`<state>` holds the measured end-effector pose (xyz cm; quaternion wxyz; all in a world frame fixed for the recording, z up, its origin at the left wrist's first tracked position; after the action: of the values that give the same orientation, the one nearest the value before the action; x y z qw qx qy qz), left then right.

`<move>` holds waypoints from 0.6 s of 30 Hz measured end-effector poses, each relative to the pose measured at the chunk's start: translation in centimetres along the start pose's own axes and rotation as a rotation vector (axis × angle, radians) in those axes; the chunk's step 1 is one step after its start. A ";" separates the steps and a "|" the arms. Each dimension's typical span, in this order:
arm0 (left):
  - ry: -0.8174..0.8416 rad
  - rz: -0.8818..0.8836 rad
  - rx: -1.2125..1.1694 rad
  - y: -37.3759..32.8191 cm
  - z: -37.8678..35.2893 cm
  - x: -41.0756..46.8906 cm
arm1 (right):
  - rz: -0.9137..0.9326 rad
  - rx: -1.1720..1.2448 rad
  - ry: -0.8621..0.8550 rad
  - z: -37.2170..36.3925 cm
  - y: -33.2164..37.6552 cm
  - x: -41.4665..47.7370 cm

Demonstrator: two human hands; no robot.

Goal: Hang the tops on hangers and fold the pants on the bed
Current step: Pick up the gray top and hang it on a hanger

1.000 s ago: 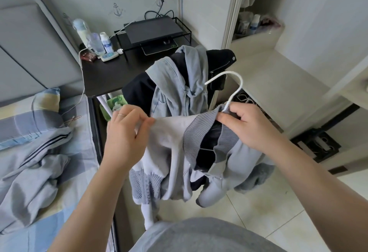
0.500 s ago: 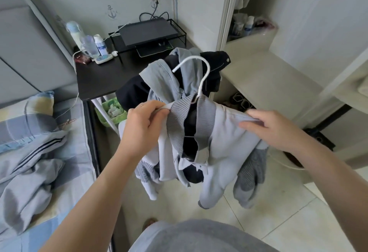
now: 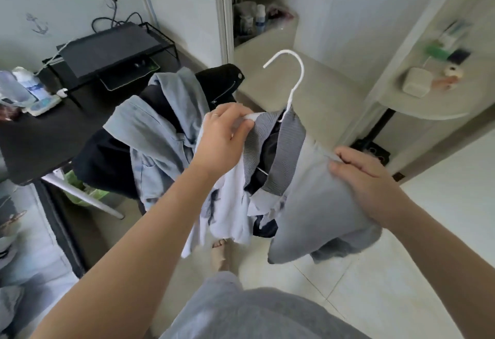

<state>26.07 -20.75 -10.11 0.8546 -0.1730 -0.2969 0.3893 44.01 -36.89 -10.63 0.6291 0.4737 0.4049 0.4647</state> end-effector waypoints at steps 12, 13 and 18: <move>0.220 0.065 -0.463 0.7 -4.9 13.1 | 0.176 0.079 -0.515 3.7 6.8 14.5; 0.234 0.047 -0.474 0.9 -4.6 14.6 | 0.191 0.073 -0.545 4.0 7.7 16.2; 0.272 -0.130 -0.485 1.4 -3.4 22.3 | 0.241 0.108 -0.709 6.3 11.5 23.9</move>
<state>39.09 -2.91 -5.13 0.8433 -0.4038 -0.2744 0.2246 53.41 -13.75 0.29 0.6450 0.6819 0.1270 0.3206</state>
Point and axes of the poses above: each hand's wrist, its own x-axis towards the middle knuckle, its own z-axis out of the back of the hand, y = z × x, the point moved 8 cm from there along x, towards the middle knuckle, and after that the axes turned 13 degrees about x, right-handed, at the moved point
